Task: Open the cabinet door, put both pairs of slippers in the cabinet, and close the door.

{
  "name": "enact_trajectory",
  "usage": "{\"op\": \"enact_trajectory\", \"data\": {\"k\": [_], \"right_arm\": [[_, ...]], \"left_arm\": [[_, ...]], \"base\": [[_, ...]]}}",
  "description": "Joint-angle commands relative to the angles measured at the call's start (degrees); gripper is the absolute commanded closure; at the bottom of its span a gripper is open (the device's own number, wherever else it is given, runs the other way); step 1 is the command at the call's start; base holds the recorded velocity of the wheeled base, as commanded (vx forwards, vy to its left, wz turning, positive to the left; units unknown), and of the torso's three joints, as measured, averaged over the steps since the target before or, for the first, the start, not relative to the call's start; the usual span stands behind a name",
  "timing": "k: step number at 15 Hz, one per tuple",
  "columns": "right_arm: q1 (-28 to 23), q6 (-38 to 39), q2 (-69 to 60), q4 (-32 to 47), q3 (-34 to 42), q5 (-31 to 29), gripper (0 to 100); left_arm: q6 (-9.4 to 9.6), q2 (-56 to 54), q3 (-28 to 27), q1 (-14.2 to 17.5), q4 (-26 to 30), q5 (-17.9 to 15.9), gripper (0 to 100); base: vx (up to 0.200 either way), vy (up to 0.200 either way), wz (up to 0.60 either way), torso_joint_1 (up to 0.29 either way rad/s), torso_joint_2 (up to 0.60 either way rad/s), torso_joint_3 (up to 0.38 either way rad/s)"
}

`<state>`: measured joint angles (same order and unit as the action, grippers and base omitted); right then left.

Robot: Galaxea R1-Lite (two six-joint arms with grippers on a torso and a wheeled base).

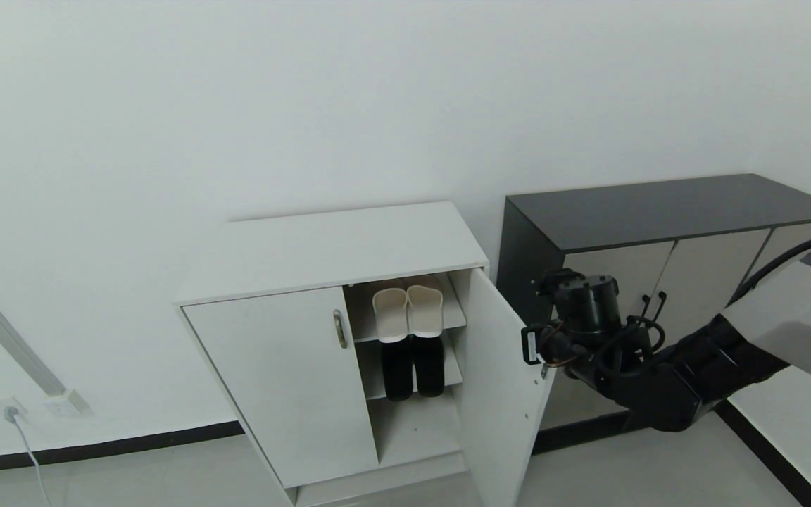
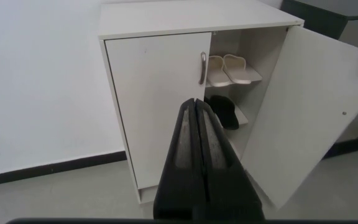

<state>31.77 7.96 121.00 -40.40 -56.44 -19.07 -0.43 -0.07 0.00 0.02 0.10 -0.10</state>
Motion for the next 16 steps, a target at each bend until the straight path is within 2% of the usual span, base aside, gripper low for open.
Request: {"op": "enact_trajectory", "data": {"k": [1, 5, 7, 9, 16], "right_arm": [[3.6, 1.1, -1.7, -0.3, 1.7, -0.2, 100], [8.0, 2.8, -2.9, -0.3, 2.7, -0.2, 100], [8.5, 3.2, -3.0, -2.0, 3.9, 0.3, 100], [9.4, 2.1, -2.8, -7.0, 5.8, 0.9, 100], [10.0, 0.7, -3.0, -8.7, 6.9, 0.9, 100]], "left_arm": [[-0.01, 0.1, 0.0, 0.1, 0.0, 0.0, 100], [-0.01, 0.1, 0.0, 0.1, 0.0, 0.0, 100], [-0.01, 0.1, 0.0, 0.1, 0.0, 0.0, 100], [-0.01, 0.1, 0.0, 0.1, 0.0, 0.0, 100], [-0.01, 0.1, 0.0, 0.1, 0.0, 0.0, 100]], "base": [[0.0, 0.0, 0.0, 0.0, 0.0, 0.0], [0.0, 0.0, 0.0, 0.0, 0.0, 0.0], [0.0, 0.0, 0.0, 0.0, 0.0, 0.0], [0.0, 0.0, 0.0, 0.0, 0.0, 0.0], [0.0, 0.0, 0.0, 0.0, 0.0, 0.0]]}}
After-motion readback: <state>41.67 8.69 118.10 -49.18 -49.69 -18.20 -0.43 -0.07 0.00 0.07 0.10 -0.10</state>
